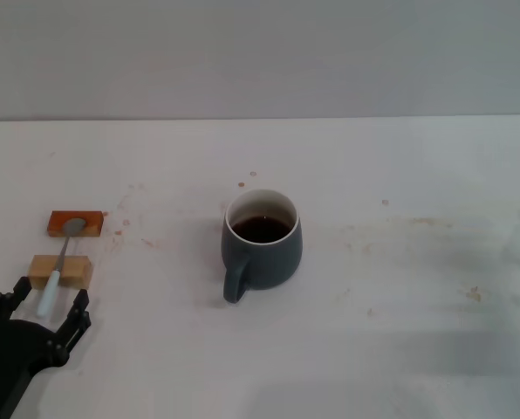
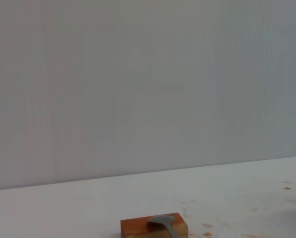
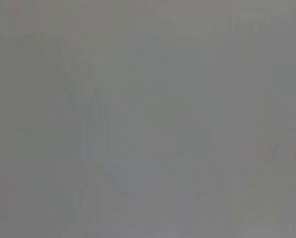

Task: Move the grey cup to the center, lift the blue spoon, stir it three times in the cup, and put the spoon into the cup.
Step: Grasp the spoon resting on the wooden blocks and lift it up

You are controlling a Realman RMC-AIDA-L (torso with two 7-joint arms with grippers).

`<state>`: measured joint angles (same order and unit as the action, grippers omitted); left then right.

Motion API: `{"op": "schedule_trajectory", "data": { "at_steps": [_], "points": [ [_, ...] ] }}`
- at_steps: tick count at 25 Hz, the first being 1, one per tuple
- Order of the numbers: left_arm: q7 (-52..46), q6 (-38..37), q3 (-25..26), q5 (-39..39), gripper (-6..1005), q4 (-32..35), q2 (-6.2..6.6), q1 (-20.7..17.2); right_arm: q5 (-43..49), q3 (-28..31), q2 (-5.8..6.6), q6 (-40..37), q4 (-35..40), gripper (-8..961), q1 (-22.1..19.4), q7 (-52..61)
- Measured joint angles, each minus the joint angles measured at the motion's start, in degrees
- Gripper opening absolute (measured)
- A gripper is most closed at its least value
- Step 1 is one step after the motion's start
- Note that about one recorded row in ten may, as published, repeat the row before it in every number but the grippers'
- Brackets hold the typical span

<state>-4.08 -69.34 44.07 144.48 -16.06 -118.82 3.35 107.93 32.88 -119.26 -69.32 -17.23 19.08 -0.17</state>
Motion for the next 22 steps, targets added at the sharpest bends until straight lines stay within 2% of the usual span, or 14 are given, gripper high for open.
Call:
{"op": "schedule_trajectory", "data": {
  "at_steps": [5,11,22],
  "points": [
    [0.3,0.1,0.2,-0.2,828,-0.3,0.01,0.0,0.0,-0.2,0.0,0.1,0.0,-2,0.1,0.0],
    [0.3,1.4,0.2,-0.2,659,-0.3,0.0,0.4,0.0,-0.3,0.0,0.1,0.1,-2,0.3,0.0],
    [0.0,1.9,0.2,-0.8,545,-0.4,0.0,0.5,0.0,-0.4,0.0,0.1,0.1,-1,0.4,0.0]
  ]
}}
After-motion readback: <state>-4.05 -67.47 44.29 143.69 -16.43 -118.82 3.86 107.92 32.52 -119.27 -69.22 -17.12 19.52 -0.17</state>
